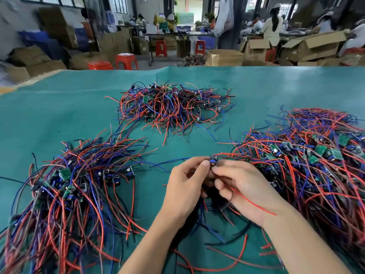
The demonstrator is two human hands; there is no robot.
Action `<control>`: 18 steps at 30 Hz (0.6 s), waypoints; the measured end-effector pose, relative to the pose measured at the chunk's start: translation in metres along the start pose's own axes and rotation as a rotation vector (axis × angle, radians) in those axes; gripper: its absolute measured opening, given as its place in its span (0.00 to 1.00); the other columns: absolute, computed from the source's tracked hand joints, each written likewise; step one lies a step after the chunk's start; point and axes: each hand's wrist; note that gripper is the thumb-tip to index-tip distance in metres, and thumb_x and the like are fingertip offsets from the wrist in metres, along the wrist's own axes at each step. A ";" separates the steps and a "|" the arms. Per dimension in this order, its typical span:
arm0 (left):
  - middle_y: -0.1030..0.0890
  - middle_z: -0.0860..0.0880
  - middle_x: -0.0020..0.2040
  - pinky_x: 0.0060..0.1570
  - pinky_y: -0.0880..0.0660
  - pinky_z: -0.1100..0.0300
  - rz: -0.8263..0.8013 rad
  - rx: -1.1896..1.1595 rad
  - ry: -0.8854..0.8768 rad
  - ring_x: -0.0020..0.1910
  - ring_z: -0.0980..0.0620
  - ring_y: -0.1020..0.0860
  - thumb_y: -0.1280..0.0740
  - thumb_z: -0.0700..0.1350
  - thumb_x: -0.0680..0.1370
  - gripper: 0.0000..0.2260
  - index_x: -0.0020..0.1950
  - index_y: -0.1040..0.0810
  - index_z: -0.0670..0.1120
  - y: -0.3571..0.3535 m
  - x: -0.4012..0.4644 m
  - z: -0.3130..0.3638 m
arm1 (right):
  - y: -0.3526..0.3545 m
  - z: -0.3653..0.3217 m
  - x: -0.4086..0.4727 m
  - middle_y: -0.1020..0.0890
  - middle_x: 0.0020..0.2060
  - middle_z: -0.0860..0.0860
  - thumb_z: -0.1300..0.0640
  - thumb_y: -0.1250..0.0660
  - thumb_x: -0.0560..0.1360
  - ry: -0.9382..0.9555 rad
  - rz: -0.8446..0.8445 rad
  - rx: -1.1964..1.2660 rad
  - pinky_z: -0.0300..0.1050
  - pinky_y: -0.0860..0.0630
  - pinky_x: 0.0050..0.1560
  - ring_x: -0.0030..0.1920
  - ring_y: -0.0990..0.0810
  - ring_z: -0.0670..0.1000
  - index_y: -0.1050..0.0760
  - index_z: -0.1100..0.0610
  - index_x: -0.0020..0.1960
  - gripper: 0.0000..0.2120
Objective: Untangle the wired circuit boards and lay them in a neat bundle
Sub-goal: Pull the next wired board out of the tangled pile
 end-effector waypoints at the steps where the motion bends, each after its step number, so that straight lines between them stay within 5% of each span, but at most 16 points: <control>1: 0.21 0.47 0.33 0.28 0.30 0.62 -0.015 0.005 0.001 0.33 0.50 0.25 0.38 0.43 0.83 0.09 0.52 0.17 0.44 0.000 0.000 0.000 | 0.000 0.001 -0.002 0.20 0.34 0.56 0.68 0.36 0.79 0.046 0.005 -0.094 0.37 0.34 0.22 0.27 0.25 0.48 0.16 0.63 0.44 0.11; 5: 0.24 0.44 0.34 0.29 0.30 0.62 -0.030 -0.004 -0.012 0.33 0.50 0.26 0.38 0.44 0.83 0.11 0.50 0.17 0.44 0.001 -0.001 0.002 | -0.002 0.006 -0.002 0.16 0.32 0.54 0.55 0.30 0.76 0.247 0.126 -0.476 0.43 0.28 0.26 0.30 0.20 0.50 0.15 0.56 0.40 0.09; 9: 0.19 0.46 0.38 0.28 0.29 0.63 -0.043 -0.025 -0.025 0.36 0.52 0.23 0.36 0.43 0.82 0.08 0.51 0.17 0.42 -0.001 -0.003 0.005 | 0.005 0.012 0.002 0.21 0.31 0.60 0.40 0.32 0.67 0.386 0.219 -0.667 0.49 0.31 0.34 0.31 0.29 0.47 0.16 0.55 0.40 0.18; 13: 0.19 0.44 0.38 0.28 0.29 0.63 -0.027 -0.039 -0.015 0.37 0.50 0.22 0.36 0.41 0.82 0.06 0.50 0.21 0.39 0.001 -0.003 0.004 | 0.008 0.010 0.007 0.19 0.29 0.54 0.45 0.30 0.61 0.365 0.278 -0.523 0.48 0.29 0.33 0.31 0.24 0.49 0.17 0.52 0.40 0.13; 18: 0.19 0.51 0.37 0.31 0.30 0.65 -0.111 0.019 -0.051 0.36 0.53 0.23 0.34 0.39 0.81 0.05 0.49 0.19 0.45 0.002 -0.003 0.002 | 0.012 0.005 0.007 0.18 0.34 0.51 0.52 0.26 0.73 0.239 0.132 -0.223 0.43 0.33 0.26 0.32 0.23 0.50 0.13 0.55 0.45 0.06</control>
Point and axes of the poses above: each hand's wrist, its own x-axis towards the middle knuckle, its own y-axis out of the back of the hand, z = x × y
